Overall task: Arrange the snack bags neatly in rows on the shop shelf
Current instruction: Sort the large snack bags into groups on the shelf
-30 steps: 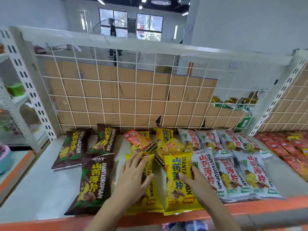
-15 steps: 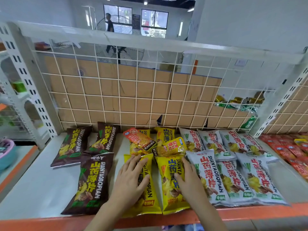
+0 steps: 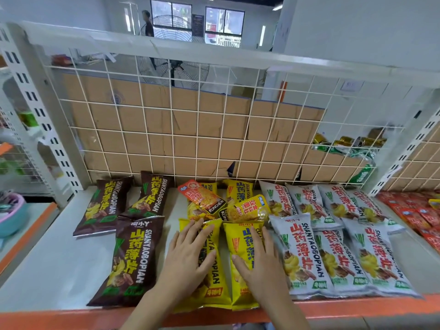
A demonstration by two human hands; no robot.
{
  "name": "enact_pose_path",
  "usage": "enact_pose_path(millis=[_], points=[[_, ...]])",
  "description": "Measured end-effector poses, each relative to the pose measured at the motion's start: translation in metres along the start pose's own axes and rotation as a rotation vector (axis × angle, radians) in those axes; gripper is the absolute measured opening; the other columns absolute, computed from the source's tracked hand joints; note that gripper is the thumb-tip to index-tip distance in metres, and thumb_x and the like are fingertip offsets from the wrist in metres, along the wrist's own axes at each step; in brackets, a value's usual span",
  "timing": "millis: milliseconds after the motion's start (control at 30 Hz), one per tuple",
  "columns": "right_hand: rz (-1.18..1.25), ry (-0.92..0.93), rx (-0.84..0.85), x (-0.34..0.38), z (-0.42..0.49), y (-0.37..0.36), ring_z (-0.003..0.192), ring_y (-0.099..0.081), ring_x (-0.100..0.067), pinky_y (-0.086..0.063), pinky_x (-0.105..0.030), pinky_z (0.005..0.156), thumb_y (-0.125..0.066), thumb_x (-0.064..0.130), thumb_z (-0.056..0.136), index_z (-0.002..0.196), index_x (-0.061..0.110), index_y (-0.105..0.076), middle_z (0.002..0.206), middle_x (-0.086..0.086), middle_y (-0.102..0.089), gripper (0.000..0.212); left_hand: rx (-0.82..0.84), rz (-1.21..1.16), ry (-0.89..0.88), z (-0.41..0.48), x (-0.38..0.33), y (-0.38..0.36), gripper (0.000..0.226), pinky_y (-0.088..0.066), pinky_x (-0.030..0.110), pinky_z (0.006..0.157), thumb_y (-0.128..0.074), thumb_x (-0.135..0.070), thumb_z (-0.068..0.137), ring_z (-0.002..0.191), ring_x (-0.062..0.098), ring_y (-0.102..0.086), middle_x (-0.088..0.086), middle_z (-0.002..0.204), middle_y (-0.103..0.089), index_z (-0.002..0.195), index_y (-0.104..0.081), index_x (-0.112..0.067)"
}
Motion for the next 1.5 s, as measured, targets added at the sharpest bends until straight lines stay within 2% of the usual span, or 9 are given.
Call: enact_pose_path(millis=[133,233,367,533,700,767,1000,1167,1500], points=[[-0.002,-0.002,-0.063,-0.002,-0.003,0.016,0.142,-0.014,-0.012,-0.023,-0.035,0.111,0.011,0.086,0.06,0.145,0.033,-0.017,0.155,0.009,-0.008,0.104,0.043,0.007,-0.023,0.002,-0.002,0.007,0.078,0.001,0.028,0.115,-0.006,-0.07,0.071,0.142,0.005,-0.005,-0.02,0.15,-0.013,0.141,-0.024,-0.041],[-0.015,0.074,-0.162,0.002,0.004,0.042,0.129,-0.037,-0.009,-0.033,-0.032,0.104,-0.006,0.076,0.075,0.138,0.029,-0.036,0.14,0.01,-0.04,0.085,0.014,-0.065,-0.024,0.012,-0.001,0.022,0.075,-0.021,0.027,0.11,-0.013,-0.067,0.072,0.134,0.009,-0.027,-0.016,0.144,-0.031,0.132,-0.042,-0.035],[-0.064,0.126,-0.21,-0.004,0.038,0.068,0.119,-0.048,-0.014,-0.037,-0.03,0.096,-0.046,0.042,0.093,0.131,0.022,-0.048,0.128,0.005,-0.054,0.043,-0.017,-0.013,0.045,0.041,0.012,0.035,0.053,-0.027,0.03,0.106,-0.037,-0.054,0.088,0.131,0.015,-0.034,-0.008,0.145,-0.035,0.134,-0.042,-0.028],[-0.138,0.13,-0.145,-0.015,0.092,0.078,0.108,-0.055,-0.017,-0.043,-0.032,0.091,-0.053,0.042,0.09,0.124,0.018,-0.056,0.118,-0.001,-0.062,0.042,0.0,0.008,0.205,0.083,0.036,0.032,0.056,-0.033,0.037,0.104,-0.049,-0.04,0.092,0.13,0.024,-0.035,0.003,0.146,-0.032,0.141,-0.031,-0.018],[-0.351,0.077,-0.015,-0.019,0.12,0.063,0.111,-0.053,-0.021,-0.042,-0.033,0.09,-0.053,0.056,0.085,0.121,0.018,-0.056,0.119,-0.004,-0.06,0.053,-0.039,-0.18,0.408,0.106,0.063,0.026,0.076,-0.03,0.042,0.108,-0.059,-0.043,0.087,0.137,0.033,-0.029,0.014,0.154,-0.014,0.147,-0.02,-0.015],[-0.362,0.053,0.015,-0.017,0.126,0.06,0.107,-0.054,-0.021,-0.042,-0.031,0.084,-0.055,0.06,0.081,0.114,0.017,-0.058,0.113,-0.005,-0.061,0.054,-0.064,-0.302,0.465,0.11,0.071,0.024,0.084,-0.034,0.041,0.106,-0.065,-0.041,0.083,0.132,0.033,-0.036,0.017,0.15,-0.023,0.146,-0.019,-0.011],[-0.012,-0.011,0.045,-0.015,0.129,0.06,0.081,-0.054,-0.013,-0.038,-0.028,0.067,-0.073,0.045,0.072,0.092,0.018,-0.054,0.085,0.007,-0.057,0.039,-0.229,-0.401,0.411,0.12,0.071,0.036,0.087,-0.042,0.039,0.099,-0.081,-0.026,0.069,0.12,0.027,-0.048,0.011,0.131,-0.048,0.14,-0.032,-0.013],[0.242,0.044,-0.021,-0.011,0.135,0.063,0.078,-0.061,-0.017,-0.05,-0.04,0.077,-0.078,0.036,0.069,0.081,0.02,-0.056,0.081,0.004,-0.064,0.03,-0.265,-0.64,0.418,0.121,0.065,0.036,0.084,-0.048,0.035,0.086,-0.08,-0.01,0.069,0.103,0.021,-0.054,0.004,0.115,-0.052,0.138,-0.032,-0.013],[0.637,0.128,-0.233,-0.007,0.132,0.097,0.082,-0.064,-0.021,-0.053,-0.044,0.079,-0.071,0.011,0.08,0.091,0.022,-0.057,0.088,-0.003,-0.067,0.02,-0.335,-0.926,0.372,0.119,0.054,0.054,0.013,-0.052,0.039,0.083,-0.066,-0.009,0.083,0.089,0.02,-0.064,0.003,0.091,-0.067,0.092,-0.061,-0.018]])
Point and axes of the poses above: each hand's wrist, its own z-axis towards the middle knuckle, its own y-axis out of the back of the hand, x = y × z, the point moved 9 cm from there along z, towards the middle knuckle
